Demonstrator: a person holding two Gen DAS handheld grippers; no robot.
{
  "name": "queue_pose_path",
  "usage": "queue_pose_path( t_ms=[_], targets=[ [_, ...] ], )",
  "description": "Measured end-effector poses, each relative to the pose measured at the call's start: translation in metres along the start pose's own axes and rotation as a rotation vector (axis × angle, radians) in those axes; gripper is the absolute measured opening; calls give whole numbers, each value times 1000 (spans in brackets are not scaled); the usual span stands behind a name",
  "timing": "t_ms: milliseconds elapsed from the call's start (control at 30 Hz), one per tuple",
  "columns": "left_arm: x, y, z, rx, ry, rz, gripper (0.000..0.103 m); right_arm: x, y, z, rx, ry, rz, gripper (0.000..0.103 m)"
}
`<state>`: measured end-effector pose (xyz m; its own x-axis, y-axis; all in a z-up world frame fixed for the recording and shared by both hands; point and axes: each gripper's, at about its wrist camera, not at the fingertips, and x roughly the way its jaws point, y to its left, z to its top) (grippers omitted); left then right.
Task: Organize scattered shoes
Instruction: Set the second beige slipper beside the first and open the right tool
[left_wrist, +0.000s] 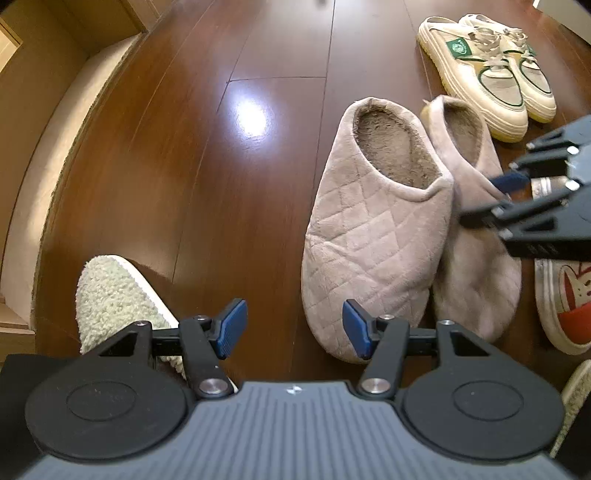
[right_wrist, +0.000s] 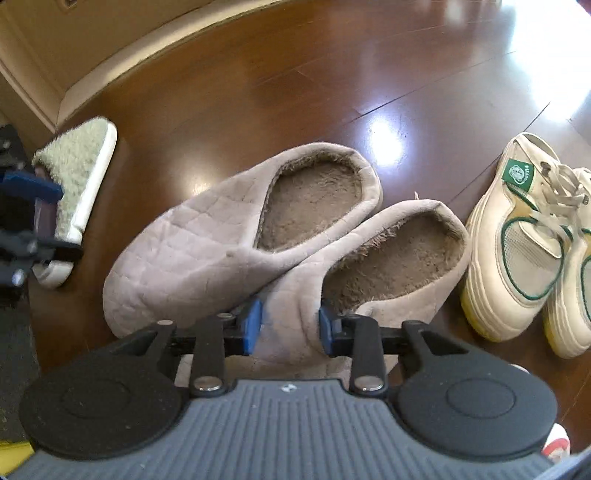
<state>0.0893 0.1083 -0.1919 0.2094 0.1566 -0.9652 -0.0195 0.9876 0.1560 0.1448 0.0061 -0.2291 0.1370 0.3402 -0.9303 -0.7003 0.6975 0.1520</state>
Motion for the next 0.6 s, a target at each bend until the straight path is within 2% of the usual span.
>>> queue_pose_path(
  t_ms=[67, 300, 467, 600],
  targets=[
    [3, 1, 2, 5, -13, 10, 60, -1, 0, -3, 27, 18, 16, 27],
    [11, 4, 16, 43, -58, 47, 60, 2, 8, -7, 71, 37, -30, 29],
    [27, -2, 53, 141, -139, 57, 61, 2, 14, -13, 127, 20, -74, 34],
    [45, -10, 67, 210, -162, 65, 61, 1, 20, -20, 190, 0, -99, 40]
  ],
)
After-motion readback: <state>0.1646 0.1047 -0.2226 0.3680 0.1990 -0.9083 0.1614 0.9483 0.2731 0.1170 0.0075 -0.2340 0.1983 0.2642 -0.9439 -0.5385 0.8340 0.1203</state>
